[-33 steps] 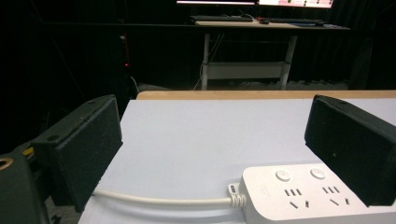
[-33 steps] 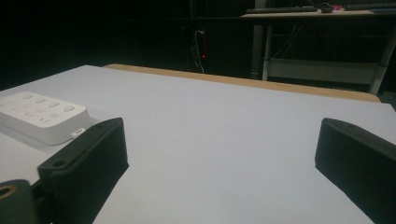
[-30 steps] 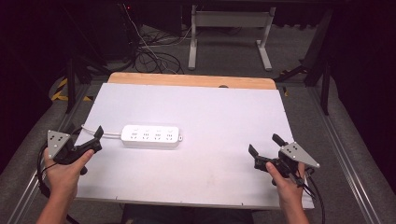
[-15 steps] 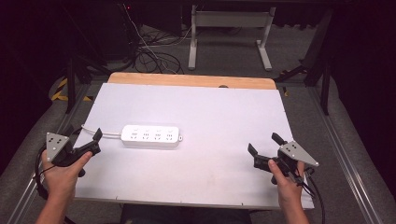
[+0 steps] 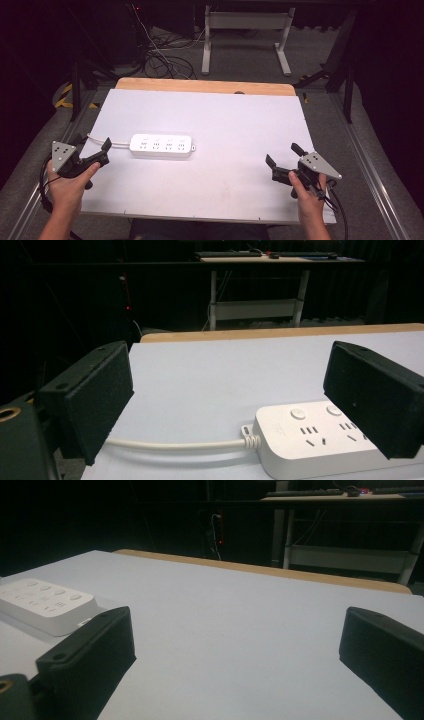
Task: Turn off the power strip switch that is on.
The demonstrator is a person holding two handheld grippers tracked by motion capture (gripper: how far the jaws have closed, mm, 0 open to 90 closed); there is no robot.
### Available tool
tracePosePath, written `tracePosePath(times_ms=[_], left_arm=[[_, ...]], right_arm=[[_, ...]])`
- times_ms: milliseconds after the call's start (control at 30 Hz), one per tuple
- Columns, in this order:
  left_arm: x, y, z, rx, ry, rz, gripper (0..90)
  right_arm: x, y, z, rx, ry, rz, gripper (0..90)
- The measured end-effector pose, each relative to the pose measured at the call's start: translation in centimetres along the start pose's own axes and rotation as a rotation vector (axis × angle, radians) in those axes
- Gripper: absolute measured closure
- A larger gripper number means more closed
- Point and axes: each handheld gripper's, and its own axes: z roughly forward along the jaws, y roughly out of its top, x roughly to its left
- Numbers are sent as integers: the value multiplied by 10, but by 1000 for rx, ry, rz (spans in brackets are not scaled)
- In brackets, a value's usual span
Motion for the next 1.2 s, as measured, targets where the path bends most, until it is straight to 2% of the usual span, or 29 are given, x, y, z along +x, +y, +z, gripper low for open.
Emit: tracePosePath(times_ms=[1200], left_arm=[[3,-3,-1,8,-1,-4,61]], right_arm=[[0,0,3,4,3,11,16]])
